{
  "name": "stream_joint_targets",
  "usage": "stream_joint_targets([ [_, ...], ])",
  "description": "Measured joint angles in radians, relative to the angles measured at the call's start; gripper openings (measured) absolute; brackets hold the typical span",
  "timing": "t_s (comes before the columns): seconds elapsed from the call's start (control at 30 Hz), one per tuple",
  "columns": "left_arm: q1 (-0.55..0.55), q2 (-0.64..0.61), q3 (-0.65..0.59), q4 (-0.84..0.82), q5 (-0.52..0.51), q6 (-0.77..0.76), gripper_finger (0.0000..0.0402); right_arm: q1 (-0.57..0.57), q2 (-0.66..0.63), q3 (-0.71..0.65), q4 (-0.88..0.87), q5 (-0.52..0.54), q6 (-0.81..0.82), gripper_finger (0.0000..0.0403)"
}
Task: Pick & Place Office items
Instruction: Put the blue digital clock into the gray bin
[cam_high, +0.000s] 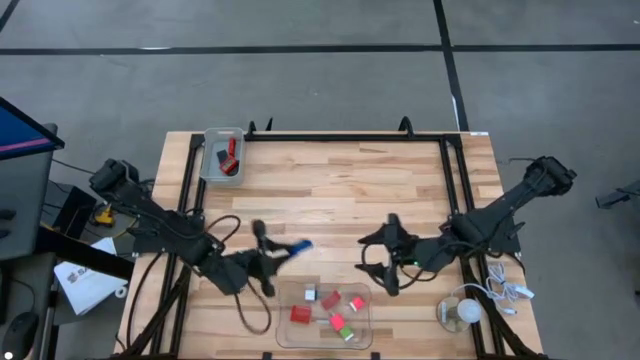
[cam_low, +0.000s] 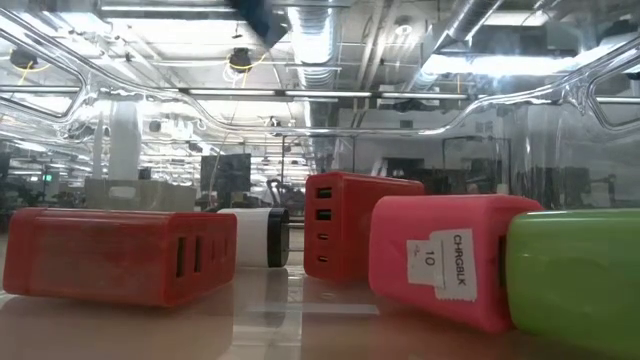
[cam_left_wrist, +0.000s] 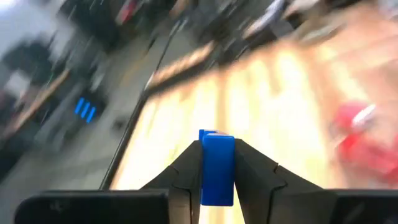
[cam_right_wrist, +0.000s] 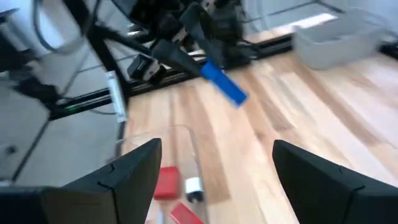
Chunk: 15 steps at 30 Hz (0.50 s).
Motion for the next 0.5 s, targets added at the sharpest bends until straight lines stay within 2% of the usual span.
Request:
stream_joint_targets([
  [0.07, -0.004, -0.039, 0.0, -0.189, -0.09, -0.187, 0.0066, 0.03, -0.018, 0.0, -0.072, 0.067, 0.045, 0.0299],
  [0.13, -0.004, -0.075, 0.0, -0.381, -0.138, -0.395, 0.0066, 0.062, -0.021, 0.0, -0.138, 0.124, 0.104, 0.0299],
  [0.3, -0.003, -0.12, 0.0, -0.779, -0.141, -0.877, 0.0066, 0.153, 0.0, 0.0, -0.296, 0.228, 0.278, 0.0299],
  [0.4, -0.002, -0.119, -0.004, -0.892, -0.079, -1.073, 0.0066, 0.214, 0.027, -0.001, -0.339, 0.27, 0.388, 0.0299],
  [0.5, 0.038, -0.111, -0.038, -0.814, -0.065, -1.124, 0.0066, 0.27, 0.053, -0.001, -0.345, 0.307, 0.444, 0.0299],
])
